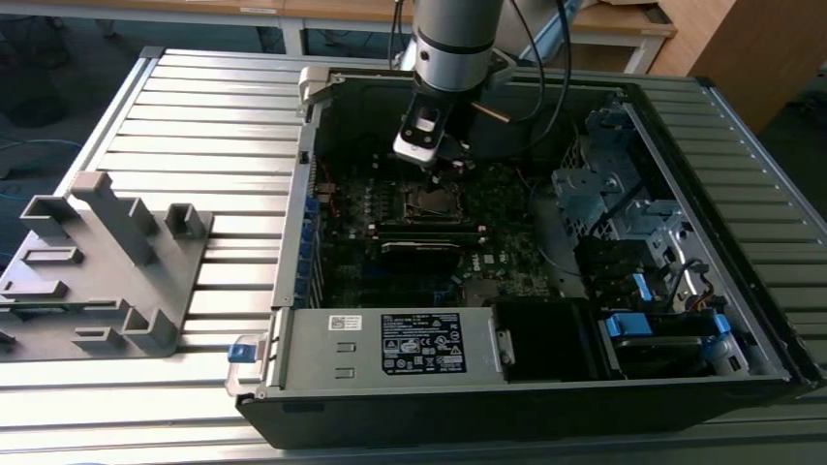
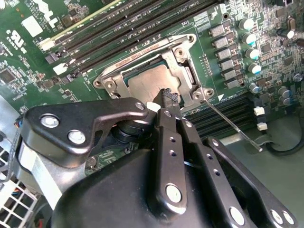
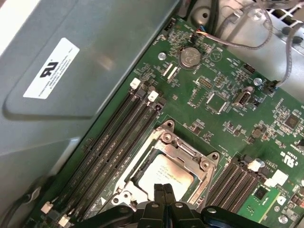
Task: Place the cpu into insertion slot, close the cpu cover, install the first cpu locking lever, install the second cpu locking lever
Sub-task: 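Close the cpu cover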
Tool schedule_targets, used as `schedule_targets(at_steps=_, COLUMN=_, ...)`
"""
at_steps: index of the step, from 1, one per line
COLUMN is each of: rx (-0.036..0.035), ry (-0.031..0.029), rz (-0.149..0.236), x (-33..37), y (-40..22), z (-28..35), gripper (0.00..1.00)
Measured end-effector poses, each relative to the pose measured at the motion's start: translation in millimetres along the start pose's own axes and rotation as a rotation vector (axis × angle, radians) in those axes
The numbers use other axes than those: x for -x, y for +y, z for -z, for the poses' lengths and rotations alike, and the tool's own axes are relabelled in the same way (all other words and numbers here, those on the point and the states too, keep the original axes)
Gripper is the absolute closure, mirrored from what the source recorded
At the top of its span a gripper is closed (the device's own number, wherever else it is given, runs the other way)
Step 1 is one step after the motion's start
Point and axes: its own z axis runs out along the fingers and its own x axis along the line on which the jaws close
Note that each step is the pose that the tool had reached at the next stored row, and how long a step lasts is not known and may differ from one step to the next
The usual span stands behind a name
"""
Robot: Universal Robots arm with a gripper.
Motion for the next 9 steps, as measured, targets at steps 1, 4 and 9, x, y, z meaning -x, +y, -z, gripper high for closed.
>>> schedule_targets(at_steps=1, rx=-0.0001, ry=0.0002, rz=0.01, x=0.0, y=0.0, z=0.0, gripper=0.89)
schedule_targets(at_steps=4, rx=-0.0003, ry=0.0004, rz=0.022, x=0.0, y=0.0, z=-0.1, gripper=0.89)
schedule_targets(at_steps=9, rx=-0.0005, ry=0.0006, rz=0.035, x=0.0, y=0.0, z=-0.1, gripper=0.89)
